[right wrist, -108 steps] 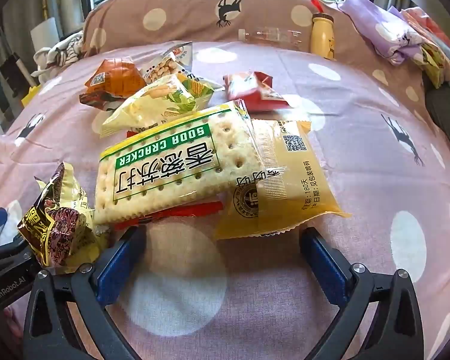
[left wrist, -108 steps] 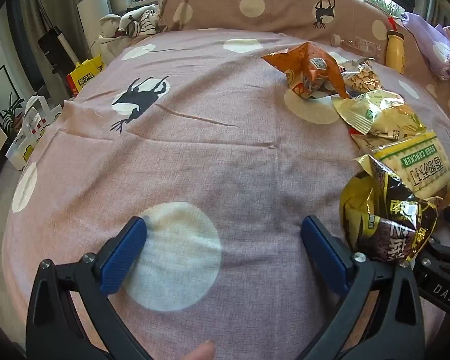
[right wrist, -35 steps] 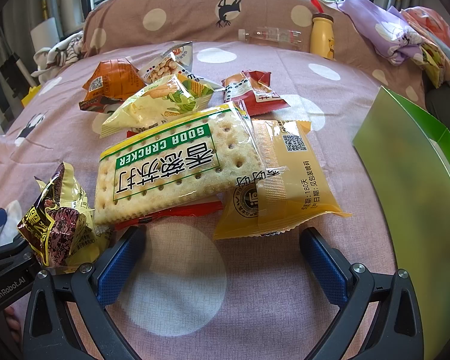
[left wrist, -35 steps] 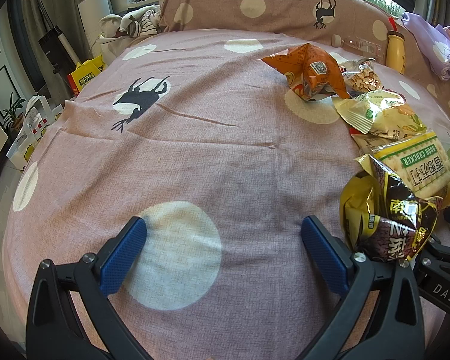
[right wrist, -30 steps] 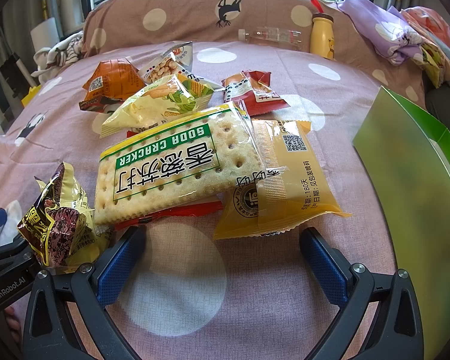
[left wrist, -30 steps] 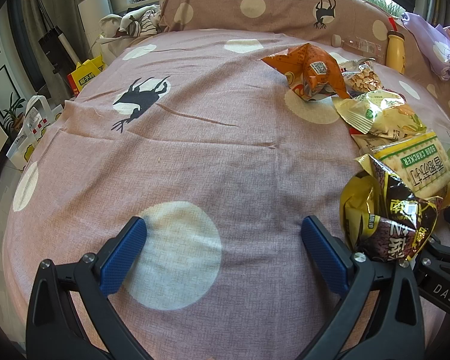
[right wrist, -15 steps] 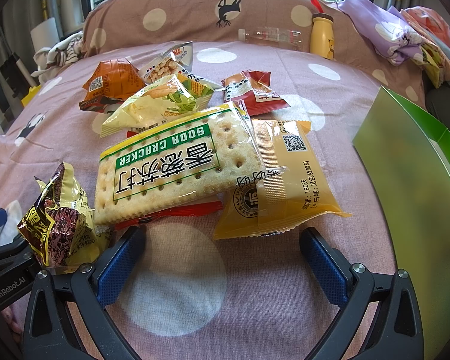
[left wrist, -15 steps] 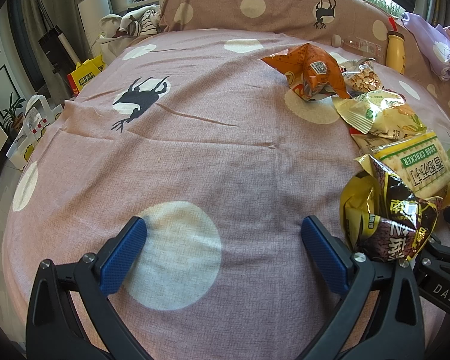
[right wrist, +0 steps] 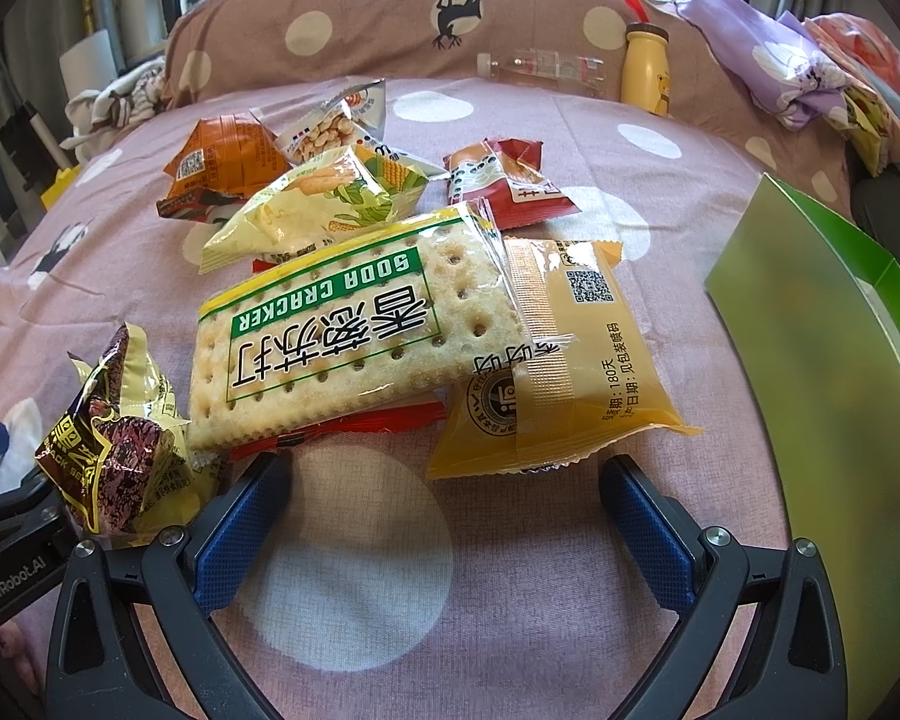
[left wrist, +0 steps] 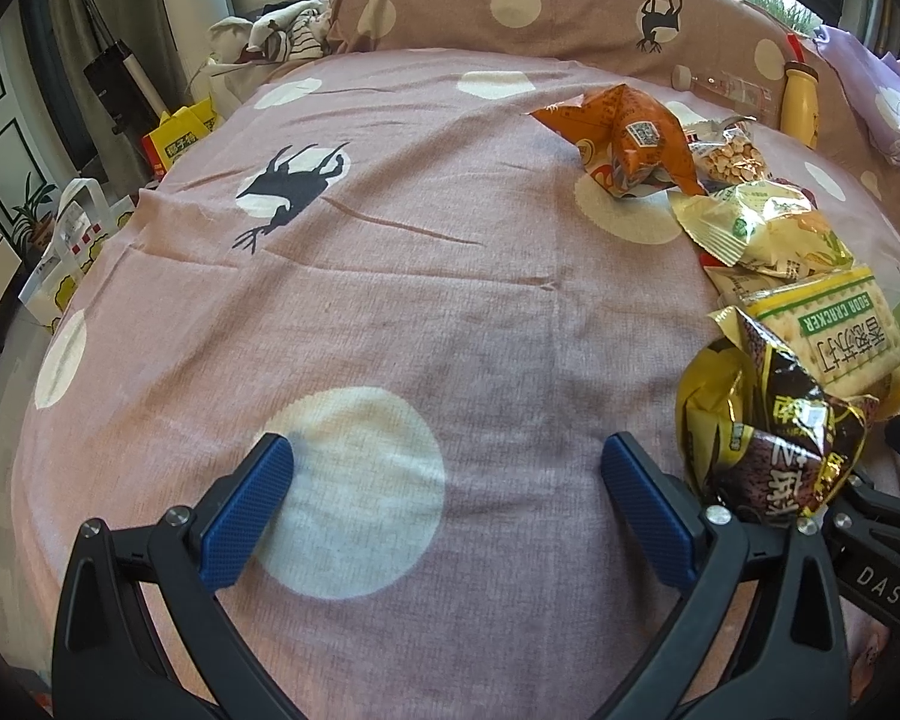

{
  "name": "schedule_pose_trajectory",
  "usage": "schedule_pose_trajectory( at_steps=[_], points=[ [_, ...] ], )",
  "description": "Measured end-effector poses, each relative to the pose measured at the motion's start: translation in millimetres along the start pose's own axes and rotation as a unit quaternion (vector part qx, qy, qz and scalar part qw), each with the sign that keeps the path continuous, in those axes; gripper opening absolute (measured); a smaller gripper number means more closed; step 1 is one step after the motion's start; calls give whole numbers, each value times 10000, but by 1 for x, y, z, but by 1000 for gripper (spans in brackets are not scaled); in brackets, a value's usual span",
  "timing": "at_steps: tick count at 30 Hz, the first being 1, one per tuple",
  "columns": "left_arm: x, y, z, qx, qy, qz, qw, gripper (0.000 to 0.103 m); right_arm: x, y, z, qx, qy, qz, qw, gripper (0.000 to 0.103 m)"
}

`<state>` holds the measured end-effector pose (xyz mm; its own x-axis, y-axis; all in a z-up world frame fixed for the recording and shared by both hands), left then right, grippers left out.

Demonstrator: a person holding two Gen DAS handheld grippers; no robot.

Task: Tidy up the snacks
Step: 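Grasp the gold-and-purple snack wrapper with the right gripper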

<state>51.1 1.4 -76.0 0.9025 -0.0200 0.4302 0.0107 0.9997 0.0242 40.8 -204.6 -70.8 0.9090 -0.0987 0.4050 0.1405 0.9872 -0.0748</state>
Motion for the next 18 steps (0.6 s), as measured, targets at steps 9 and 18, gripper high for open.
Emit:
schedule_pose_trajectory(
  at_steps=[9,18],
  points=[
    [5,1,29,-624,-112,417,9971,99,7,-18,48,1402,4,-1145,9835,102],
    [9,-34,59,-1441,-370,185,9887,94,25,6,95,1789,-515,-769,9795,75]
  ],
)
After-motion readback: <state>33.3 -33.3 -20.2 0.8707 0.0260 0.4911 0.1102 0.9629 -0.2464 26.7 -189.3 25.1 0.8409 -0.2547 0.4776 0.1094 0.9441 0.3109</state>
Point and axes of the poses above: each gripper's, at about its wrist camera, not at the fingertips, and z roughly against the way its jaws point, y to its left, x to its top, the point moved 10 cm from there along -z, roughly the way its jaws point, and after that the axes turned 9 degrees about y, right-handed, at the moved point
